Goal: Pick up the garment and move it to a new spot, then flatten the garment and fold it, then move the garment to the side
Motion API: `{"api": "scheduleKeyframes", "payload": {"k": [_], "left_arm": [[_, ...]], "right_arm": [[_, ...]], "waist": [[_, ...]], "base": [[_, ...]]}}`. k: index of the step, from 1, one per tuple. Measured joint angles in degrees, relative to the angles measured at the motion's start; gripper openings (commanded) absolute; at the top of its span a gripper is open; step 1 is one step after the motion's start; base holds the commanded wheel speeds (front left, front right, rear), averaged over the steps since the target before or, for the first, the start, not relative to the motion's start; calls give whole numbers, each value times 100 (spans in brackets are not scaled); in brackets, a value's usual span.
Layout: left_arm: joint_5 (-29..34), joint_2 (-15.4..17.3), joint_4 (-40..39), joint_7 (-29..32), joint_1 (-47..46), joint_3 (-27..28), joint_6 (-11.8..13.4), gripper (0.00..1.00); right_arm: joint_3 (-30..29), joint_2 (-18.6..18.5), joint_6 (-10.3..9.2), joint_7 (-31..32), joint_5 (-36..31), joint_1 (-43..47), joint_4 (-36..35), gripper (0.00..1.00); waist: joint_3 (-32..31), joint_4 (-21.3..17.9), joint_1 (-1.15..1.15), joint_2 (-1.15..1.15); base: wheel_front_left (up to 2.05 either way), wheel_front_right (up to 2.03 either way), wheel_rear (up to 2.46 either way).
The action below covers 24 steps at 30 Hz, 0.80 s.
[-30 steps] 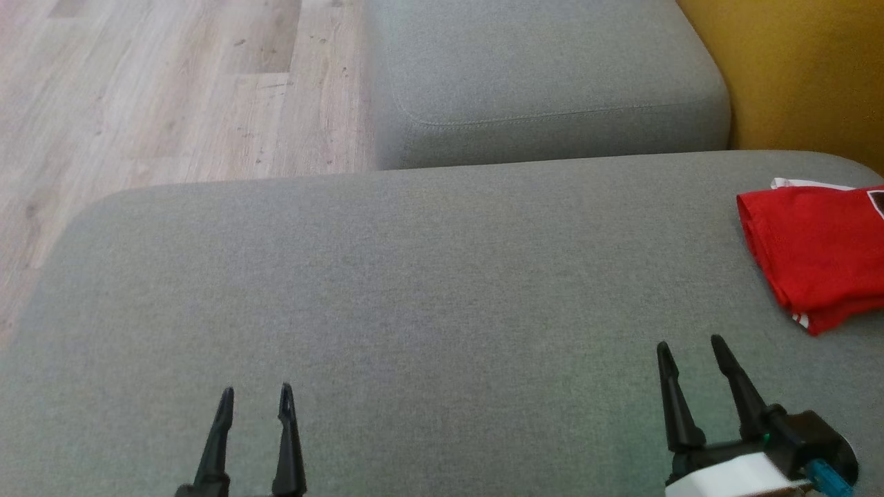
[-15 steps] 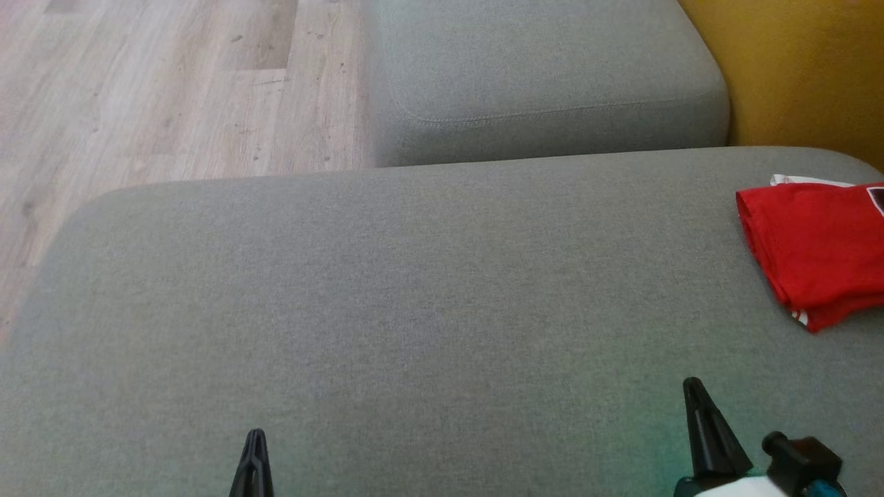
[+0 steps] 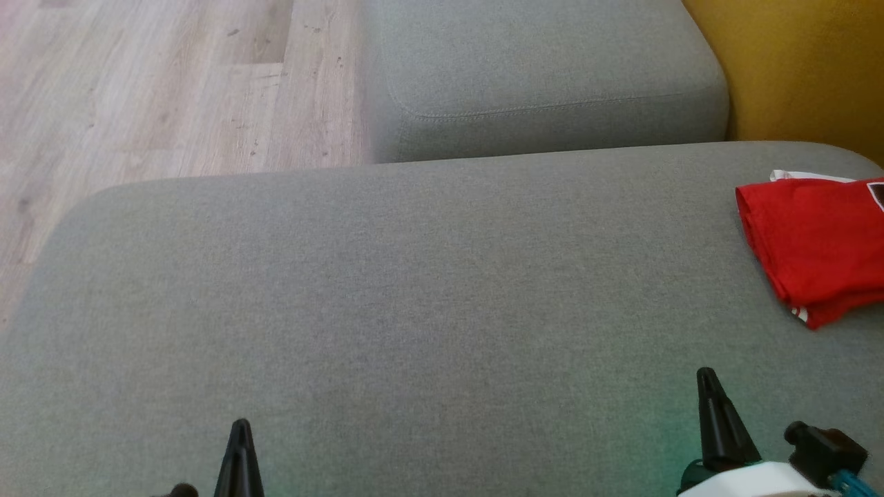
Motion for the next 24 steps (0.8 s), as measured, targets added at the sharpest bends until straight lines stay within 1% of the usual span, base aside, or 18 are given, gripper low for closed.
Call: {"api": "scheduleKeyframes", "payload": {"k": [15, 24], "left_arm": [[-969, 12, 43, 194, -179, 108, -149, 0], [-1656, 26, 79, 333, -306, 208, -245, 0]], "right_arm": [[-88, -10, 0, 178, 994, -155, 30, 0], [-164, -16, 0, 328, 1705, -249, 38, 0]], "waist": [[58, -21, 0, 0], [99, -36, 0, 0]], "base": [[0, 0, 0], [0, 0, 0]]}}
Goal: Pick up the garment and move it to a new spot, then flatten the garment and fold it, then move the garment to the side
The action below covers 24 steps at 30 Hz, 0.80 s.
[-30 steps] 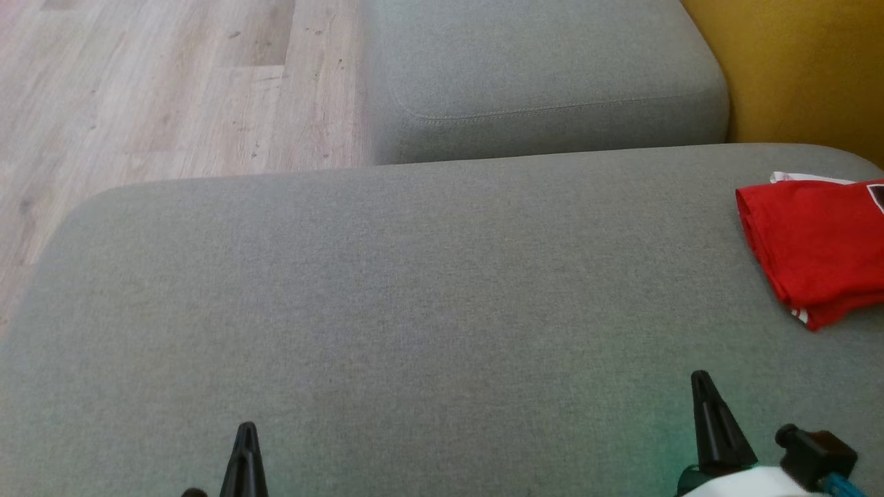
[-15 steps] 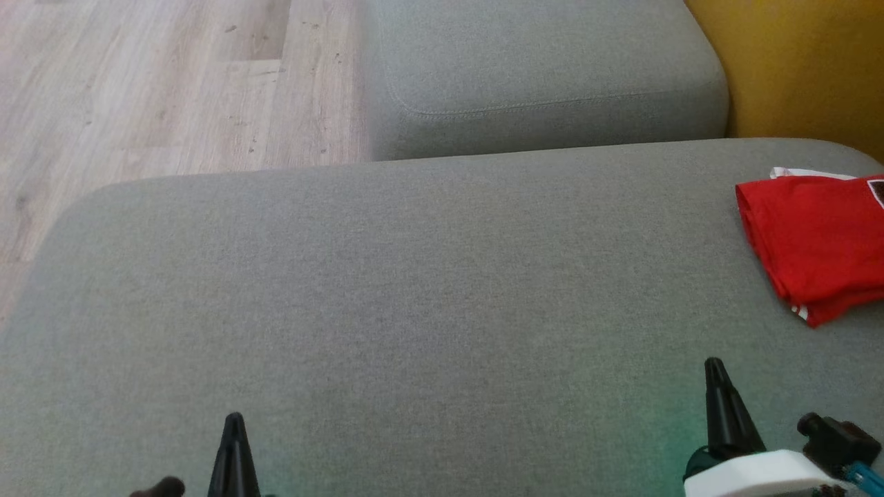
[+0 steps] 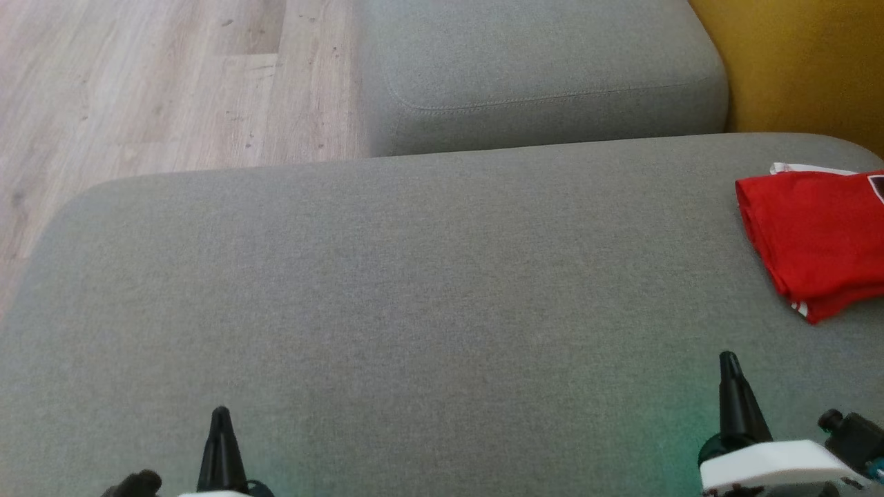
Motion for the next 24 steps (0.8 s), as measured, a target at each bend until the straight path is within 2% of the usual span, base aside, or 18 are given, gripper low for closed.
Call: {"api": "scheduleKeyframes", "payload": {"k": [24], "left_arm": [[-1625, 19, 74, 378, -330, 250, -256, 0]], "right_arm": [[-190, -26, 0, 379, 1679, -345, 64, 0]], "waist": [[99, -37, 0, 0]], "base": [[0, 0, 0]]}}
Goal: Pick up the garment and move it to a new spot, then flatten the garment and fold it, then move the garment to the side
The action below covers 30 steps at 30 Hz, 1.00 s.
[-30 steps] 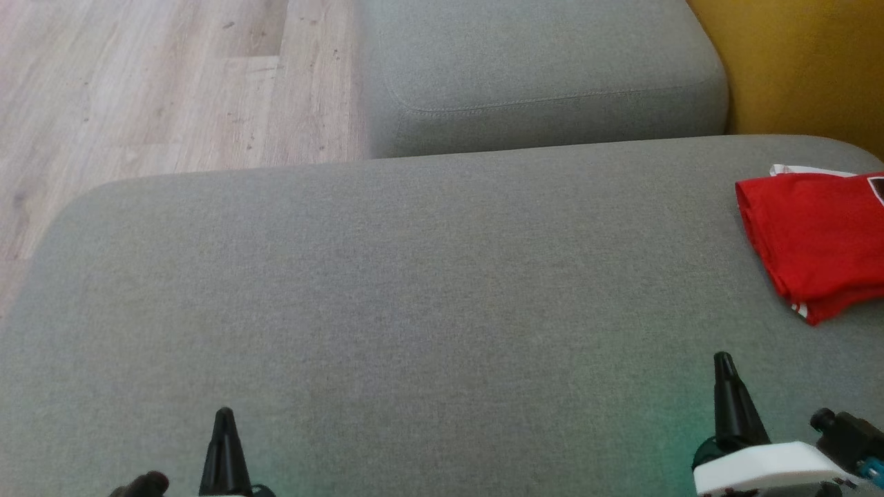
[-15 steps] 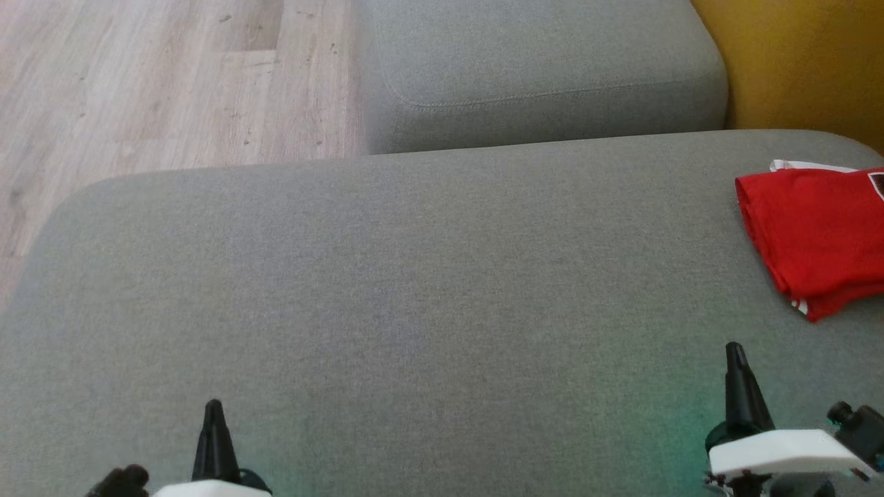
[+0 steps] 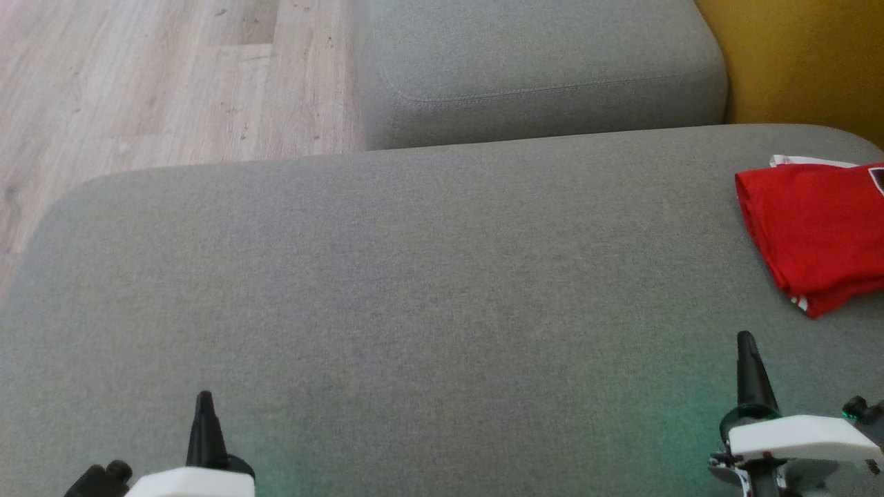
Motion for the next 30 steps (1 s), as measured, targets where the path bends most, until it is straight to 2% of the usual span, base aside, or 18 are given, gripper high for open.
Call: {"api": "scheduleKeyframes", "payload": {"k": [30], "left_arm": [[-1934, 0, 123, 485, -448, 353, -307, 0]], "right_arm": [[-261, -11, 0, 470, 2005, -330, 68, 0]], "waist": [[119, -45, 0, 0]], "base": [[0, 0, 0]]}}
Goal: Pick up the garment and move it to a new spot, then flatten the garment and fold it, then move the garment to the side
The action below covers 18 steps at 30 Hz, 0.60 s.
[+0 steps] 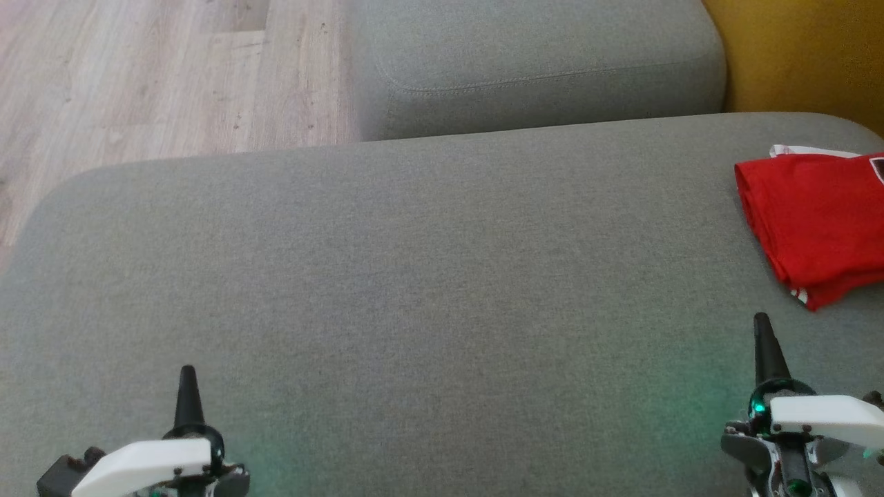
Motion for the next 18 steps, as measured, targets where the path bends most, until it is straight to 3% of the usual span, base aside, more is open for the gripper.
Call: {"api": "scheduleKeyframes", "payload": {"k": [18], "left_arm": [[-1125, -3, 64, 294, -241, 233, -147, 0]], "right_arm": [[-163, 0, 0, 287, 1159, -229, 41, 0]], "waist": [[70, -26, 0, 0]], "base": [[0, 0, 0]]}}
